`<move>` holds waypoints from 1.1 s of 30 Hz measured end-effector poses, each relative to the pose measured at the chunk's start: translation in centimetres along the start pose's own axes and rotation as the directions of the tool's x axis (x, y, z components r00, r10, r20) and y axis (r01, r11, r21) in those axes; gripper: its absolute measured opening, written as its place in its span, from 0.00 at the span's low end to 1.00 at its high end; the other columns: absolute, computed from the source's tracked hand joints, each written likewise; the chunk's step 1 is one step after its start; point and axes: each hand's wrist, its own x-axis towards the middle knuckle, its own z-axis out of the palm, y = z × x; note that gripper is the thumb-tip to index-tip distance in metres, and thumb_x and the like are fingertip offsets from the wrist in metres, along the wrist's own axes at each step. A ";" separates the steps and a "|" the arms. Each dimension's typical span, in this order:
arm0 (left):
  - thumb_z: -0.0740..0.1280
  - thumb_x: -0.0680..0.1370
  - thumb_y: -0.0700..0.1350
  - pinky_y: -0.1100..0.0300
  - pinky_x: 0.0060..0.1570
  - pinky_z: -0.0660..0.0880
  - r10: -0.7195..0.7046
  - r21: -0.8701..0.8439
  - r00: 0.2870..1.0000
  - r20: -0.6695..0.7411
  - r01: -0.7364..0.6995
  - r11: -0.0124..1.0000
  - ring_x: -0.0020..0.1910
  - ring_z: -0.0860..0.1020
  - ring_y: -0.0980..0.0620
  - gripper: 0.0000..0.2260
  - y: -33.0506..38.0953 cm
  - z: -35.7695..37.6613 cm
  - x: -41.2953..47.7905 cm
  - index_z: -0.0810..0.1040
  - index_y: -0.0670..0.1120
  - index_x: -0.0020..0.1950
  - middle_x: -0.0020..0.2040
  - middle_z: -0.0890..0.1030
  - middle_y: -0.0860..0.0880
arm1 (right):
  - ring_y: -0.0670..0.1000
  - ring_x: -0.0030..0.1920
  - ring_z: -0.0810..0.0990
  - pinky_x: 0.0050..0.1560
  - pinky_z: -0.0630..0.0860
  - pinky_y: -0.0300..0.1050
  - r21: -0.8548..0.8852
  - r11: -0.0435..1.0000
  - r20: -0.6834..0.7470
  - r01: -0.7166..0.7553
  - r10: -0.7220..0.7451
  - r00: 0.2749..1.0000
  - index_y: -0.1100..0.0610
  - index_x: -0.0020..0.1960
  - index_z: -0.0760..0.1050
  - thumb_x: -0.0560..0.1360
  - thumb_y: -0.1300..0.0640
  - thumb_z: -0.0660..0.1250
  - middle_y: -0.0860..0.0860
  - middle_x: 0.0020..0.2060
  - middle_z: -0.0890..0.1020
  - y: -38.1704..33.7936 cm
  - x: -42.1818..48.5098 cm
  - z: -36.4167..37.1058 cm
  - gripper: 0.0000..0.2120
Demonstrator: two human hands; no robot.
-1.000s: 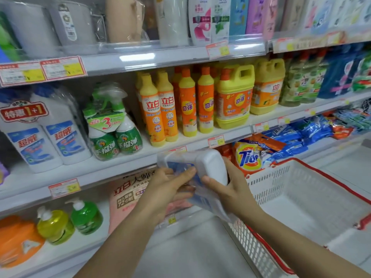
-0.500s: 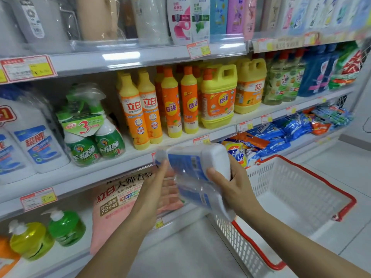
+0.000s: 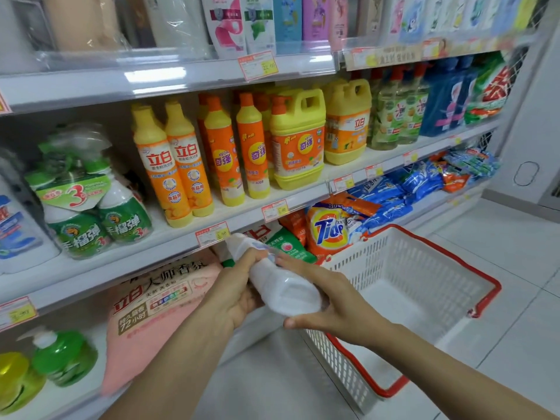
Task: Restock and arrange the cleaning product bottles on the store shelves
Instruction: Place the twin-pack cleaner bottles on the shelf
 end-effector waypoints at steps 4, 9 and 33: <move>0.67 0.77 0.43 0.44 0.52 0.79 0.064 0.010 0.997 0.032 -0.064 0.998 0.49 0.84 0.40 0.15 -0.8 0.4 0.2 0.76 0.39 0.61 0.51 0.84 0.37 | 0.44 0.71 0.71 0.64 0.70 0.34 0.172 0.969 0.063 -0.175 0.167 0.984 0.48 0.72 0.70 0.73 0.33 0.65 0.44 0.71 0.73 0.4 0.7 -3.2 0.32; 0.68 0.75 0.41 0.45 0.51 0.80 0.083 0.089 0.991 0.101 -0.092 0.992 0.51 0.84 0.40 0.14 -1.6 0.8 0.0 0.77 0.42 0.61 0.52 0.85 0.40 | 0.54 0.62 0.79 0.62 0.77 0.53 0.395 0.564 0.088 -0.726 0.763 0.640 0.48 0.68 0.69 0.70 0.31 0.61 0.50 0.65 0.77 3.6 0.6 -4.2 0.33; 0.77 0.67 0.40 0.61 0.44 0.80 0.575 0.339 0.763 0.295 -0.646 0.684 0.49 0.84 0.55 0.21 -4.0 6.0 5.1 0.76 0.53 0.56 0.50 0.85 0.56 | 0.44 0.45 0.84 0.43 0.80 0.39 0.307 0.931 -0.367 -0.199 0.309 0.878 0.53 0.64 0.72 0.76 0.55 0.68 0.46 0.43 0.83 4.2 1.4 -12.1 0.18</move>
